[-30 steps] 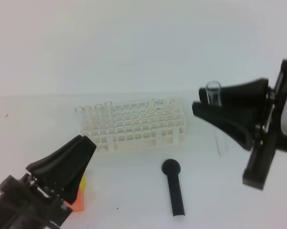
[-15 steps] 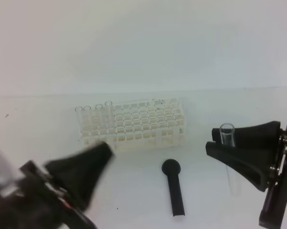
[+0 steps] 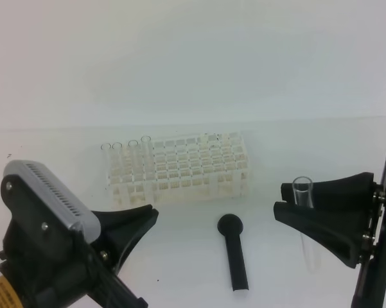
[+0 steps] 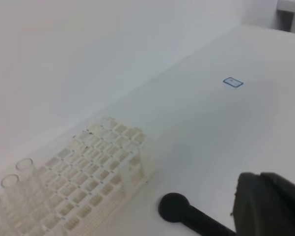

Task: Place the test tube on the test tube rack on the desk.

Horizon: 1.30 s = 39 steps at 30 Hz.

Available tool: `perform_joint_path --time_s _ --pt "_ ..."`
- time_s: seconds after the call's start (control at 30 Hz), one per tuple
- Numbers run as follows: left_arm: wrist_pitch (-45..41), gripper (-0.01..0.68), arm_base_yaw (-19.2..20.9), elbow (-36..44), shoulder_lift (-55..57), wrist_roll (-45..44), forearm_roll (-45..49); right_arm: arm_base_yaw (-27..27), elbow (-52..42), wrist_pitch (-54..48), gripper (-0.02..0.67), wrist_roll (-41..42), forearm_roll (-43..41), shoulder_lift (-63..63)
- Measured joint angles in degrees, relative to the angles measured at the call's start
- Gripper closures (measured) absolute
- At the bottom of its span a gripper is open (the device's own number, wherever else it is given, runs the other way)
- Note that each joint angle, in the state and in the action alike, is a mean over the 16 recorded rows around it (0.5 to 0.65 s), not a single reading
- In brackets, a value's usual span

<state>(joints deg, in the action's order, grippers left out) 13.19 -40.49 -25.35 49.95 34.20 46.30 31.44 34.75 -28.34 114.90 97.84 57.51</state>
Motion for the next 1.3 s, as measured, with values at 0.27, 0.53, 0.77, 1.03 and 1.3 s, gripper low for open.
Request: perform_joint_path --time_s 0.27,0.53,0.77,1.03,1.3 --pt "-0.55 0.673 0.00 -0.06 0.04 0.15 1.73 0.00 0.00 -0.72 0.527 0.00 0.00 0.00" --pt "-1.00 0.673 0.00 -0.06 0.09 0.42 2.86 0.00 0.00 -1.16 0.527 0.00 0.00 0.00" --pt "-1.36 0.673 0.00 -0.06 0.08 0.62 6.10 0.00 0.00 -1.42 0.527 0.00 0.00 0.00" --pt "-1.49 0.673 1.48 -0.06 -2.81 1.10 13.25 0.00 0.00 -1.85 0.527 0.35 0.00 0.00" --pt "-1.65 0.673 7.47 -0.06 -12.02 1.36 22.23 0.00 0.00 -2.52 0.527 0.99 0.00 0.00"
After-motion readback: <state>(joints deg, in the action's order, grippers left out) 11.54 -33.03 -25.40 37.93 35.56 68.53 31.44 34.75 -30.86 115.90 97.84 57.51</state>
